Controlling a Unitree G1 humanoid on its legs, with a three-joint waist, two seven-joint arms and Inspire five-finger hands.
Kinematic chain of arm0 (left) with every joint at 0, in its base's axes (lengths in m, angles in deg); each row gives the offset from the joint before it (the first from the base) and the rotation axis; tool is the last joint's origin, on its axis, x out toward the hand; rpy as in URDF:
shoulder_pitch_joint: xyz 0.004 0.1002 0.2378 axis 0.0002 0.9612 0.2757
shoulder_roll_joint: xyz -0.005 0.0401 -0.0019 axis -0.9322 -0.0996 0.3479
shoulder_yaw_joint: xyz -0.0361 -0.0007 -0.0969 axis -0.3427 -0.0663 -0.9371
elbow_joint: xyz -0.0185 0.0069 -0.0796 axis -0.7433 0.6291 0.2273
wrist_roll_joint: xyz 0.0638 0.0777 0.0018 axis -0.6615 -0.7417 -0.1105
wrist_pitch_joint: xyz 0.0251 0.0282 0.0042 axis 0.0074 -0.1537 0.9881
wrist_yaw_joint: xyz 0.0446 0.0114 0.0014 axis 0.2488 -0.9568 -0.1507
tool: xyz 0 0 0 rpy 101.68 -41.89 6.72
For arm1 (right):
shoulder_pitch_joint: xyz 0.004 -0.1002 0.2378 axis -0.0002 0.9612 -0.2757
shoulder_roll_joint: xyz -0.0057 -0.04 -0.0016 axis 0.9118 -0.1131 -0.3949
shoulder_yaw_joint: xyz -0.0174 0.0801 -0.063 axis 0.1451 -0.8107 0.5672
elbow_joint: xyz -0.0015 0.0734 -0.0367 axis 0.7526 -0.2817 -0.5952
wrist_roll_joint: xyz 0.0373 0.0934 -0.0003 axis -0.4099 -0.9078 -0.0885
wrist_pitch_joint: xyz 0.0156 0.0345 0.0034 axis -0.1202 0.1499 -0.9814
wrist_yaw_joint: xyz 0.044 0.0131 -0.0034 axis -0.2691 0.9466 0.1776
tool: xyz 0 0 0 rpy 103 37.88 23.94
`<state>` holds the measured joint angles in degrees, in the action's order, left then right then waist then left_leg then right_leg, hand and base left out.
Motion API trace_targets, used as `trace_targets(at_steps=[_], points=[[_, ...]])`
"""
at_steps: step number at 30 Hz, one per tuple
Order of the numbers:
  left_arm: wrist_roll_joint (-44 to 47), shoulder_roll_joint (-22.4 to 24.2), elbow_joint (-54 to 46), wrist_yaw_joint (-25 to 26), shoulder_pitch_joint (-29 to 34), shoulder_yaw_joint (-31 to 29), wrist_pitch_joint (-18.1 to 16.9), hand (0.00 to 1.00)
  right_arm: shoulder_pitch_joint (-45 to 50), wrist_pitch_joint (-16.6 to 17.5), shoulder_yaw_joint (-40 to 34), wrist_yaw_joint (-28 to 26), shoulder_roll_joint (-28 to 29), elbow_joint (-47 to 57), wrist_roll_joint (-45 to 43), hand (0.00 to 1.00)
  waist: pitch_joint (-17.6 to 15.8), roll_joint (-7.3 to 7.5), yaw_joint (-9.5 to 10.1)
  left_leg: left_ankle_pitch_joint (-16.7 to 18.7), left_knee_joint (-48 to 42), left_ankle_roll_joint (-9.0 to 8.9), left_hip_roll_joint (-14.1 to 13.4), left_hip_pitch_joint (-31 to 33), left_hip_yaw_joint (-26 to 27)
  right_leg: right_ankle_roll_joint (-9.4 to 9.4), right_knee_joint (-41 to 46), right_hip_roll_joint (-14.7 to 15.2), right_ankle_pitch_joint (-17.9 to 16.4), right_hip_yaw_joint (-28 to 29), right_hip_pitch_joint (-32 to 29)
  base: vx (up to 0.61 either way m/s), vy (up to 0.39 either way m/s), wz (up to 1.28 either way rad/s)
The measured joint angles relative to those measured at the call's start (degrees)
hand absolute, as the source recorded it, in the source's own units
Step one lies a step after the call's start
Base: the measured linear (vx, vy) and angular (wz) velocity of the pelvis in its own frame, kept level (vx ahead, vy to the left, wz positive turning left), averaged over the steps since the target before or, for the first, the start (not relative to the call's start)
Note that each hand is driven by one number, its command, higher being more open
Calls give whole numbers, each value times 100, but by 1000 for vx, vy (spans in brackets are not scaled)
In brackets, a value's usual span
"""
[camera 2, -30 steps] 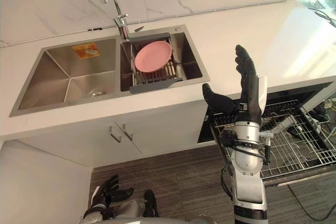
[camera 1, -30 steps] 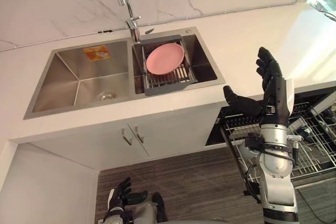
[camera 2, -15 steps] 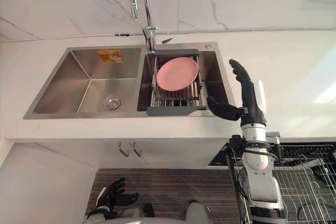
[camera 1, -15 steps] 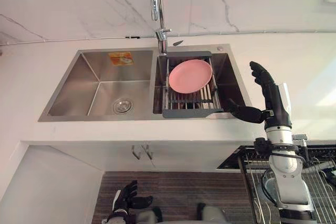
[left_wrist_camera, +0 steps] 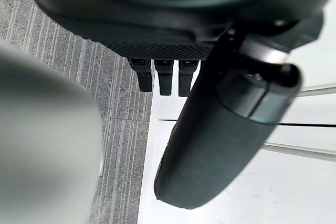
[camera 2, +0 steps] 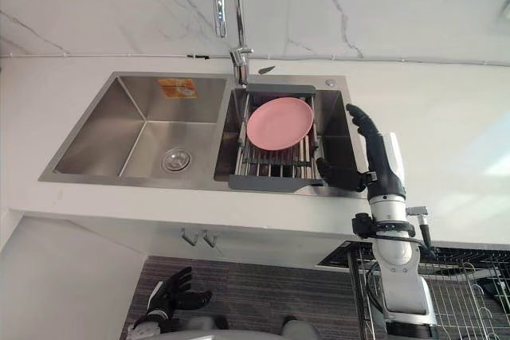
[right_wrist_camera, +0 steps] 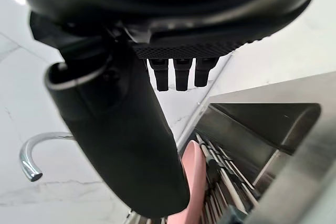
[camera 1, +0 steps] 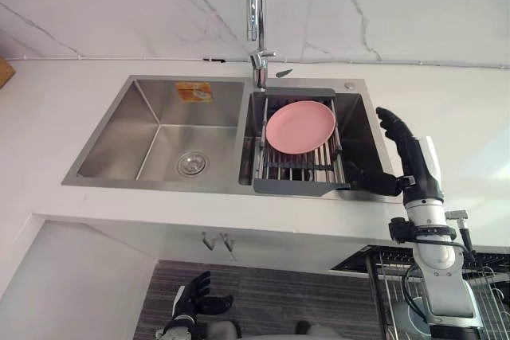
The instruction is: Walk over to the sink, pick up the cup, carry it to the dishwasher, place the cup inside the dishwasher, then close the dishwasher door
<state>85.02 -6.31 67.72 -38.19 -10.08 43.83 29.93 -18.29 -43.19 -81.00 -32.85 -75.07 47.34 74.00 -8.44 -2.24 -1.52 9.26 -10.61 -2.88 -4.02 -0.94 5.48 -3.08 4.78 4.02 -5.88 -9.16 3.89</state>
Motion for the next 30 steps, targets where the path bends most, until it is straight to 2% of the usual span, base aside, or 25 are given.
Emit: trace_targets(at_steps=[2,3,9,14,19,25,30], points=[[-2,-6,18,0,-3,1,1,90,1,-2,48,-69,-91,-160,3,90,0,1,-21,-105,167,13,34,-28,25,-17,-1,6,63,46,-76,-36,12,-10],[-2,-209,259,6,-95,62,-4,90,-28,-4,448,-228,-506,-391,7,90,116,236,-95,-548,720,210,216,-91,150,-67,-410,87,500,231,-190,0,0,0],[-1,-207,259,19,-94,56,0,90,-24,-5,444,-209,-401,-444,63,90,116,239,-108,-548,730,209,213,-138,159,-67,-421,87,500,235,-146,0,0,0],[-1,-164,258,136,-81,44,36,90,206,-123,253,215,608,-514,574,90,126,259,-113,-547,808,208,203,-396,188,-68,-477,88,500,241,115,0,0,0],[2,-79,254,255,-75,-70,81,90,267,-422,-55,640,1216,-370,1199,90,136,260,-69,-556,850,214,202,-550,177,-81,-477,117,491,217,266,-32,-3,2],[2,-78,280,268,-67,-67,92,90,379,-484,-510,1021,1211,71,1469,90,147,249,-77,-655,1014,219,226,-613,86,-92,-475,164,485,120,300,-27,-3,8],[2,-76,303,266,-69,-66,89,90,347,-479,-491,1023,833,199,1531,90,160,231,-72,-672,1031,201,216,-612,48,-95,-475,157,483,79,313,-8,-12,4]])
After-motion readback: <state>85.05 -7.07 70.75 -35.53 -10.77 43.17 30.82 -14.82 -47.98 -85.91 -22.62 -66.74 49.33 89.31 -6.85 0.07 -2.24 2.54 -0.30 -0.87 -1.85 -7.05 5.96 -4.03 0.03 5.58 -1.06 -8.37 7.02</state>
